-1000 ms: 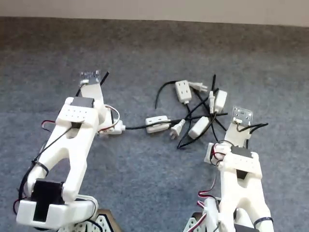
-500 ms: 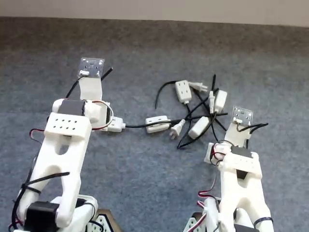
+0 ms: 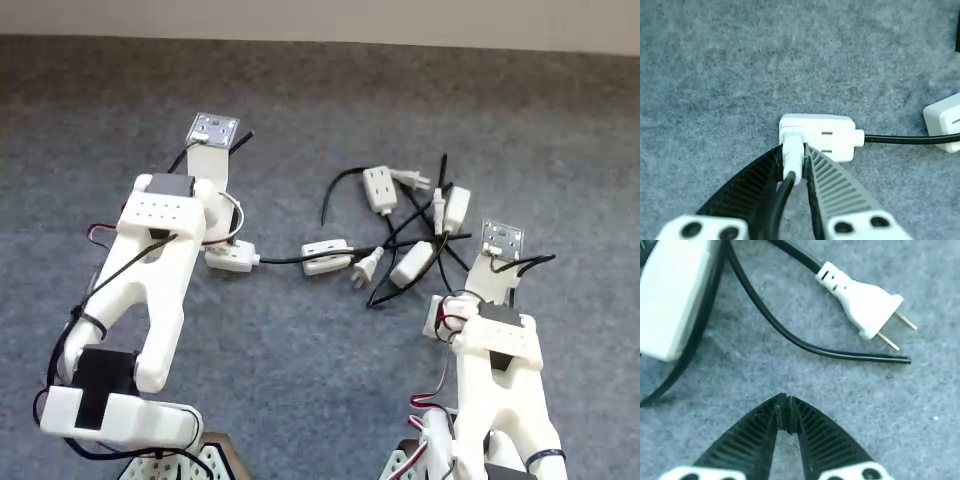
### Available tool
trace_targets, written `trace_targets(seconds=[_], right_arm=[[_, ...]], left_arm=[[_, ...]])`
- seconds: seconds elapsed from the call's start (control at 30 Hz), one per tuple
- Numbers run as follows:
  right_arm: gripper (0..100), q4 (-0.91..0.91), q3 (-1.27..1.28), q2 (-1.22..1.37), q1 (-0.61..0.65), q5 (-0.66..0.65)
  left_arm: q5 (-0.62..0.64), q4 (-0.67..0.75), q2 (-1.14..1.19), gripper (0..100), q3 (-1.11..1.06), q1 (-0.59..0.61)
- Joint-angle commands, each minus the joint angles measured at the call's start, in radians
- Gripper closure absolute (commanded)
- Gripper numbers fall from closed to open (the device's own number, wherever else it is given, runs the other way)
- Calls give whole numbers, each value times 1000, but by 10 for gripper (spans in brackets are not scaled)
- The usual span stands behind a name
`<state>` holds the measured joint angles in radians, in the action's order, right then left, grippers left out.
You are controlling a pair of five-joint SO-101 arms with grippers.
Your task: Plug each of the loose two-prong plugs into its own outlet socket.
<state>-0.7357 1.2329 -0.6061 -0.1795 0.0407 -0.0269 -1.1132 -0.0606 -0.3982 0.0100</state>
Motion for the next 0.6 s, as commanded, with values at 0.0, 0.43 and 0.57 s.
trace_targets(seconds=[0.0, 0.43, 0.57], right_arm=[[989, 18, -5, -5, -5, 2], [989, 18, -5, -5, -5, 2], [989, 18, -5, -5, -5, 2]], left_arm=[[-6, -12, 8, 993, 67, 12], [-6, -14, 13, 992, -8, 12], [-6, -8, 21, 992, -18, 12]])
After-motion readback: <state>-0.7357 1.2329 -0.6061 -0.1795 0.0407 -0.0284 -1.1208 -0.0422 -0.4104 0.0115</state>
